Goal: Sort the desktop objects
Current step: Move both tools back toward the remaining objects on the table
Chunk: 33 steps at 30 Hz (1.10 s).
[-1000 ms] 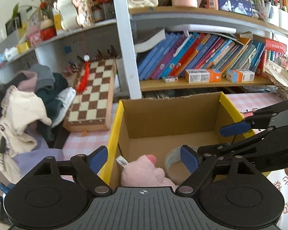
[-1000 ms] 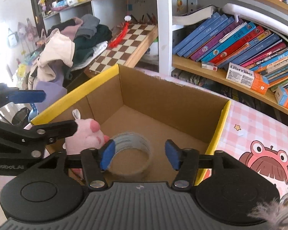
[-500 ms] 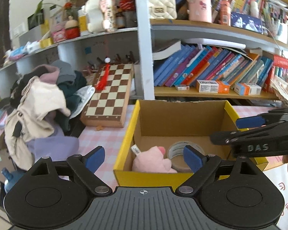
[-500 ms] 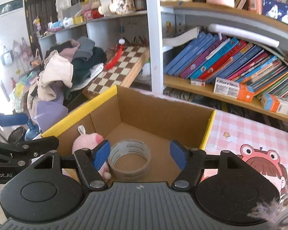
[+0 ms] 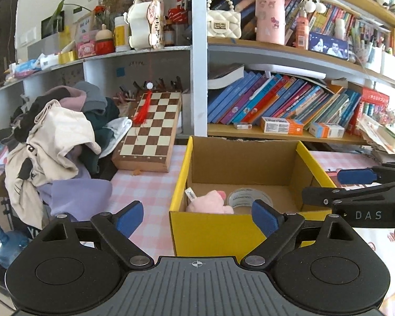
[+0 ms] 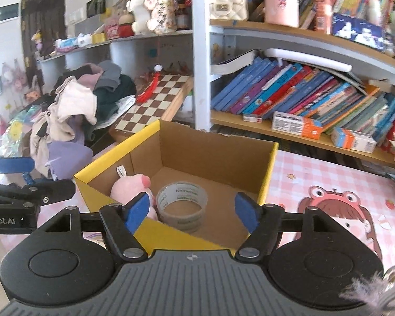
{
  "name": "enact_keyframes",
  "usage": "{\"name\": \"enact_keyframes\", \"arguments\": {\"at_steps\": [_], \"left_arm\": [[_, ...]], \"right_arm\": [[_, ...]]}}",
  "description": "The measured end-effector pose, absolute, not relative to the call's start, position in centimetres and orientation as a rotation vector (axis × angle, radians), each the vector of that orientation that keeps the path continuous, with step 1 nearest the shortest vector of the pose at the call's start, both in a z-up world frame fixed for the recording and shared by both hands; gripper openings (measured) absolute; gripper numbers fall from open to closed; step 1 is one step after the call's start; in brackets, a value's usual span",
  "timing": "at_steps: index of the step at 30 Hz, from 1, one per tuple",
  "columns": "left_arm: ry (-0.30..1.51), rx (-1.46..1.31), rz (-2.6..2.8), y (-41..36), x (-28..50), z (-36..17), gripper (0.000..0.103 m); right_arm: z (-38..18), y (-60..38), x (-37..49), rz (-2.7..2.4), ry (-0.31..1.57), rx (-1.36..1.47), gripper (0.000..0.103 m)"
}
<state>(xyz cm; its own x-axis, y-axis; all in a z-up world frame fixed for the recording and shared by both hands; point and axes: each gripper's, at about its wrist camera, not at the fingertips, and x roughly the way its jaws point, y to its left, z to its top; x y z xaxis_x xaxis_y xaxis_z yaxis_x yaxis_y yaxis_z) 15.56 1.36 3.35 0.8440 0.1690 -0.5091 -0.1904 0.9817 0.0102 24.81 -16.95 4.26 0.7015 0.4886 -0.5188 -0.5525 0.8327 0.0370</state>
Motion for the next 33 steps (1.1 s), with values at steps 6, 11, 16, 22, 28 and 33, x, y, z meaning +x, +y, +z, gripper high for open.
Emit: {"name": "enact_keyframes", "arguments": {"at_steps": [6,11,16,22,28,33], "left_arm": [[0.529,-0.029,0.169,2.8,12.3,3.2,0.092],[0.549,-0.099,0.173,4.5,9.2,2.3,0.092],[0.571,-0.129,0.155,5.3,7.2,1.8,0.092],[0.616,-0.112,0.109,5.3,5.9,0.8,0.092],[0.683,-0.074,0.058,4.7,5.1,-0.8,0.092],[0.751,-0.017,0.000,3.6,5.1,-2.3,0.092]], "right_arm": [[4.0,-17.3,21.1,0.464,0.520,-0.065,0.074],[3.5,-17.6,17.6,0.382,0.520,-0.056,0.077],[2.7,-17.9,14.6,0.326,0.549,-0.063,0.080],[1.3,-18.2,11.9,0.256,0.589,-0.072,0.084],[-0.9,-18.0,10.1,0.219,0.661,-0.096,0.085],[-2.8,-17.3,9.6,0.230,0.748,-0.142,0.086]]}}
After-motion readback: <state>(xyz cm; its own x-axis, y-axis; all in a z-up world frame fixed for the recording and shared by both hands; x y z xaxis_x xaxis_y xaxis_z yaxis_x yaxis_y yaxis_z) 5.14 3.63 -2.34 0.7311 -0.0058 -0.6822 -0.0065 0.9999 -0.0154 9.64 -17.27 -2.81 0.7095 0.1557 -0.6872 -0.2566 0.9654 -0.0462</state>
